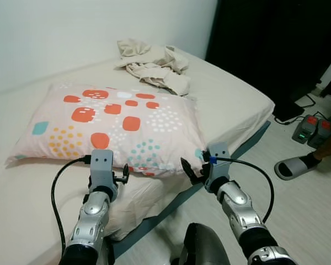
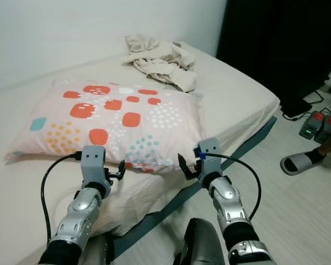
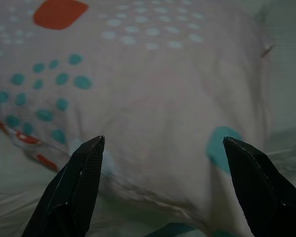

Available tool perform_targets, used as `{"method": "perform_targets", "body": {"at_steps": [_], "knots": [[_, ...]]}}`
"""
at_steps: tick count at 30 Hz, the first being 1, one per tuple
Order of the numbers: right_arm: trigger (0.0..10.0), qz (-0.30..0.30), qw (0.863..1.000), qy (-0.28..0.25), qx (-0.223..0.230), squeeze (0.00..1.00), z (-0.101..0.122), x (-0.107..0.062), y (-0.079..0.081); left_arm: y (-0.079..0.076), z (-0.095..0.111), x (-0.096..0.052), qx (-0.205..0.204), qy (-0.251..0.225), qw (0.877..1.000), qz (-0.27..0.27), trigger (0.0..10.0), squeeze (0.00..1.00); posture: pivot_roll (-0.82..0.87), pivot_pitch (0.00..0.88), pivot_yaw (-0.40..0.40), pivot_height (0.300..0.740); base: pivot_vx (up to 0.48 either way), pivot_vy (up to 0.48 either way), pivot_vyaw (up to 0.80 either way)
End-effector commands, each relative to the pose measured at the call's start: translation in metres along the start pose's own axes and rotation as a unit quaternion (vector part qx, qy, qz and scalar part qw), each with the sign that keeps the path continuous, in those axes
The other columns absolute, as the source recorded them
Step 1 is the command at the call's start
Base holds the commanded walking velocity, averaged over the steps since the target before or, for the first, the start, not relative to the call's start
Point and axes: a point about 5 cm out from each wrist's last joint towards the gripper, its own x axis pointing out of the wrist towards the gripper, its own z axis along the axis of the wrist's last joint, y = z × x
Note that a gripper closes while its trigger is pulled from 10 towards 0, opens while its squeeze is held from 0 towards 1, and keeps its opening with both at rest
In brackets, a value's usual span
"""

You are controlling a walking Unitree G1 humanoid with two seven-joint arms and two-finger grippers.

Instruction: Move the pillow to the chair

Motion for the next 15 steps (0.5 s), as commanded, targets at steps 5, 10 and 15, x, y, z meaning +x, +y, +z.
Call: {"method": "perform_targets", "body": {"at_steps": [5, 10, 15], "knots": [[10.0, -0.001, 1.000, 0.012, 0.020, 0.00, -0.0073, -0.0033, 0.0001, 0.0027, -0.0034, -0.0007, 0.008, 0.011, 1.000, -0.003, 10.0, 0.00, -0.03, 0.088, -0.031, 0.610, 0.000, 0.000, 0.00], [10.0, 0.000, 1.000, 0.004, 0.022, 0.00, -0.0052, -0.0028, 0.0006, 0.0033, -0.0036, -0.0008, 0.009, 0.012, 1.000, -0.003, 10.0, 0.00, -0.03, 0.086, -0.029, 0.625, 0.000, 0.000, 0.00], [10.0, -0.001, 1.000, 0.001, 0.023, 0.00, -0.0041, -0.0023, 0.0009, 0.0028, -0.0040, -0.0010, 0.010, 0.012, 1.000, -0.004, 10.0, 0.00, -0.03, 0.083, -0.029, 0.650, 0.000, 0.000, 0.00]]}}
